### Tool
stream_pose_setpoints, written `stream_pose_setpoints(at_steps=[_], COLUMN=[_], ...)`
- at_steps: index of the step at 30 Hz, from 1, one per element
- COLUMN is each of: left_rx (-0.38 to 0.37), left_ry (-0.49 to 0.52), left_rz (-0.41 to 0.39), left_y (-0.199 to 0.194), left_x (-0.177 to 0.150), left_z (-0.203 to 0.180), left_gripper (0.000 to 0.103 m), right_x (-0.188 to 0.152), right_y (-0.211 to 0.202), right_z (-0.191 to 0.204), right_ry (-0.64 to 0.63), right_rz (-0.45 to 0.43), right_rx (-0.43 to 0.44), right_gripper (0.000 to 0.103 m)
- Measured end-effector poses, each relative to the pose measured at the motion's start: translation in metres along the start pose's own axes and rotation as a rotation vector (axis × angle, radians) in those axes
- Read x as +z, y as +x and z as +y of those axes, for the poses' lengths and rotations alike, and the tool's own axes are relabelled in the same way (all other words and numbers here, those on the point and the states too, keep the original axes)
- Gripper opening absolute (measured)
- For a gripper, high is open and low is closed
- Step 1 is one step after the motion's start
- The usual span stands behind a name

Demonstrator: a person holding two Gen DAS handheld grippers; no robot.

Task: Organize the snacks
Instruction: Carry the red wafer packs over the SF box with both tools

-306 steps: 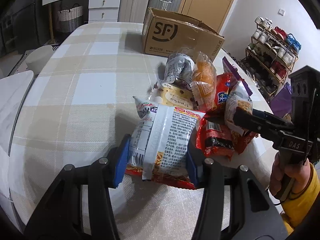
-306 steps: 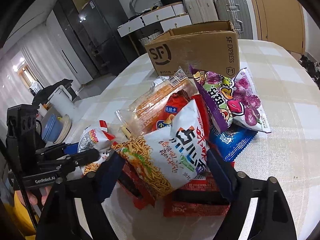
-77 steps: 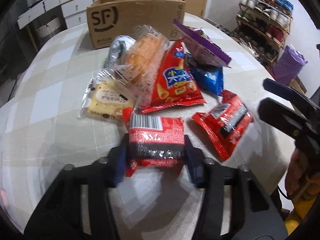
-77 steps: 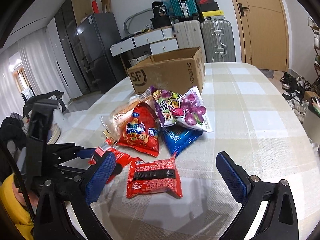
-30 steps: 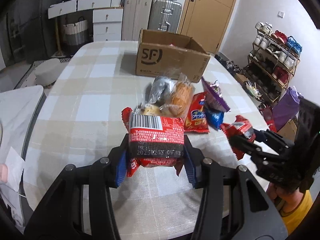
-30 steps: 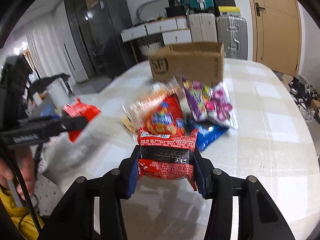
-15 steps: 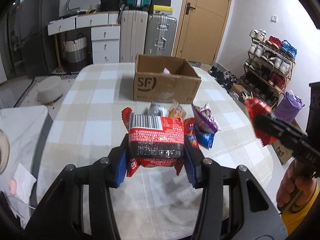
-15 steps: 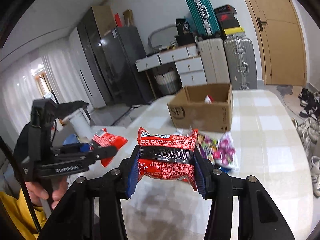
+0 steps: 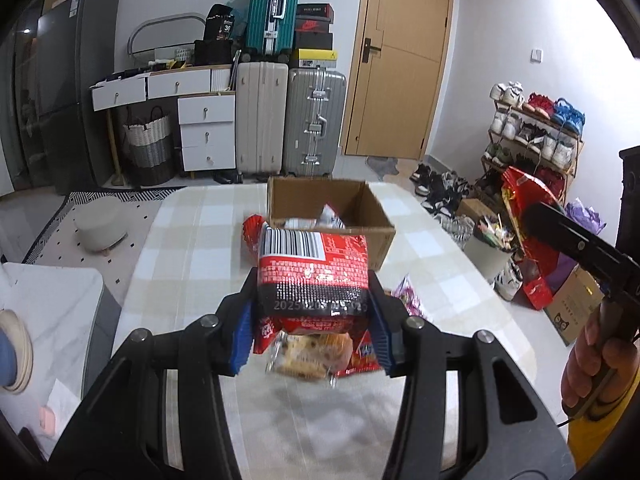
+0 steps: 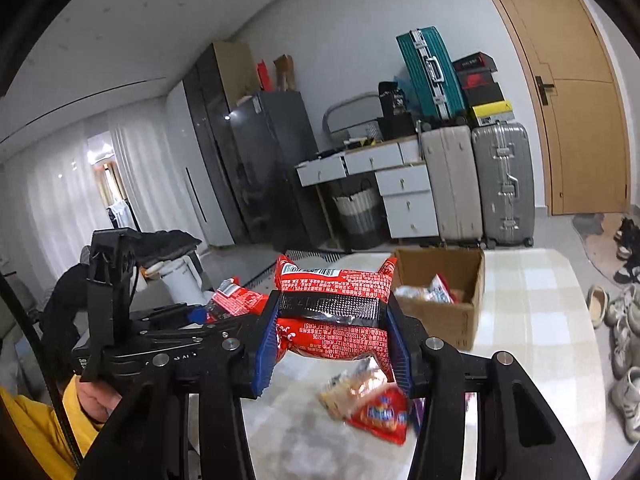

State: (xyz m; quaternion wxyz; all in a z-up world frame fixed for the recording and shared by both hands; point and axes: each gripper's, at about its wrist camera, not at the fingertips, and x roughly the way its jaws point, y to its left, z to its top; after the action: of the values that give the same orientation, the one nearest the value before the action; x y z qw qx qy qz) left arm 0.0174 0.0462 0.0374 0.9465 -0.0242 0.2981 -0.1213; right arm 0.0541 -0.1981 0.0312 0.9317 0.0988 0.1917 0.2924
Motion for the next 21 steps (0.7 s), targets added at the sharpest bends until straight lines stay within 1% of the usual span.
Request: stream_pose_setpoints(at_steps=[4, 7, 11, 17, 21], left_rx=[0.006, 0.007, 0.000, 0.001, 0.005], left_ry=[0.001, 0.000, -0.008, -0.006, -0.012], left_rz=[-0.018, -0.035, -0.033, -0.014, 0.003], left_y=[-0.002, 0.003, 0.017, 0.047, 0.080], left_x=[0.022, 0.040, 0.061, 0.089, 0.106], left_z=[0.002, 0.002, 0.005, 0.006, 0.009], left_gripper=[0.045, 0.045, 0.045, 0.045, 0.045], right_x=[0.025, 0.043, 0.063, 0.082, 0.090], right_y=[0.003, 0.006, 0.013, 0.028, 0.046], right_z=[0.002, 0.002, 0.000, -0.015, -0.030], right_ry=[-0.027, -0.049, -0.063, -0.053, -0.039], right_rz=[-0.024, -0.044, -0.056, -0.055, -0.045], right_rx=[0.006, 0.005, 0.007, 0.003, 0.000], right_gripper=[0.048, 0.048, 0.048, 0.048, 0.048])
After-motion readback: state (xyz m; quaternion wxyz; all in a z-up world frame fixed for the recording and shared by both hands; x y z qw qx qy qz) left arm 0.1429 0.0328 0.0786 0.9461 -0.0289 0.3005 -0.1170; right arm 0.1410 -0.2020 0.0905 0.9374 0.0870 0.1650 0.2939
